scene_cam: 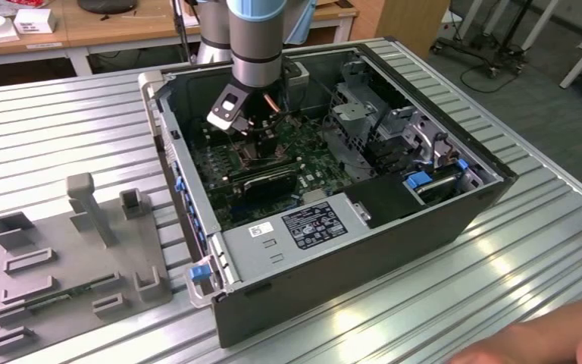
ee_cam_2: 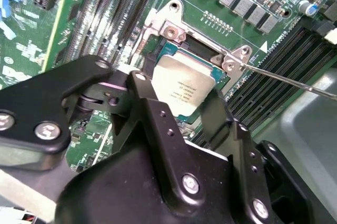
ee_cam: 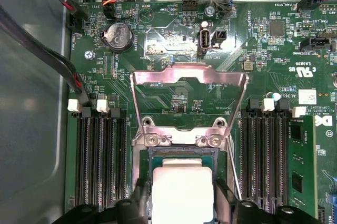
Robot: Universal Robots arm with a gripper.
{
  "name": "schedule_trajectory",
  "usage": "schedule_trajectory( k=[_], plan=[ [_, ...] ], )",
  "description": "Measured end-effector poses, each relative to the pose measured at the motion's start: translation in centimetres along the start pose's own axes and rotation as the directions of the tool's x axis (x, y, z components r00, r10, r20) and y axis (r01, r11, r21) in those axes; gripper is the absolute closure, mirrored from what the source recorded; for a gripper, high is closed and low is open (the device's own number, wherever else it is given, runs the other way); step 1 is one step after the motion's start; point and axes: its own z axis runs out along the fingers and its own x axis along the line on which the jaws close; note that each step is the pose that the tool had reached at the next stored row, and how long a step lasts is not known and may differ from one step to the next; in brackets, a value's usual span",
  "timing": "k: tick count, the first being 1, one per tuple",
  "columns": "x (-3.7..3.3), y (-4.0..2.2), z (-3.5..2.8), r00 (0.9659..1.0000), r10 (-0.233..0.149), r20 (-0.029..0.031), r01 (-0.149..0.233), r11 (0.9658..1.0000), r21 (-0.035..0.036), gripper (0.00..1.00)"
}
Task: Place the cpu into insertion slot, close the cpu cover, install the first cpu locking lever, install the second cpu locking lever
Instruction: 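Place the cpu into insertion slot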
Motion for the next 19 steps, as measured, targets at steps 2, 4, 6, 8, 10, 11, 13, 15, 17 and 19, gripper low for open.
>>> schedule_trajectory(
  k=[2,4,6,8,10,11,13,15,17,19],
  plan=[
    [-0.02,0.0,-0.01,1.0,0.0,0.0009,0.0,1.0,0.0001,0.37],
    [-0.03,-0.01,-0.04,1.0,0.0,0.0016,0.0,1.0,0.0007,0.3],
    [-0.02,-0.01,0.0,1.0,0.0,0.0016,0.0,1.0,0.0006,0.3],
    [0.06,-0.03,0.06,1.0,0.001,0.0037,-0.001,1.0,0.0008,0.3],
    [0.16,-0.01,0.09,1.0,0.002,0.0084,-0.002,1.0,0.0006,0.3],
    [0.18,-0.01,0.11,1.0,0.002,0.0094,-0.002,1.0,0.0005,0.3],
    [0.18,-0.01,0.13,0.9999,0.002,0.0099,-0.002,1.0,0.0007,0.3],
    [0.19,-0.01,0.16,0.9999,0.002,0.0098,-0.002,1.0,0.0006,0.3],
    [0.19,-0.01,0.16,0.9999,0.002,0.01,-0.002,1.0,0.0007,0.3],
    [0.18,-0.01,0.17,0.9999,0.002,0.0099,-0.002,1.0,0.0006,0.3]
  ],
)
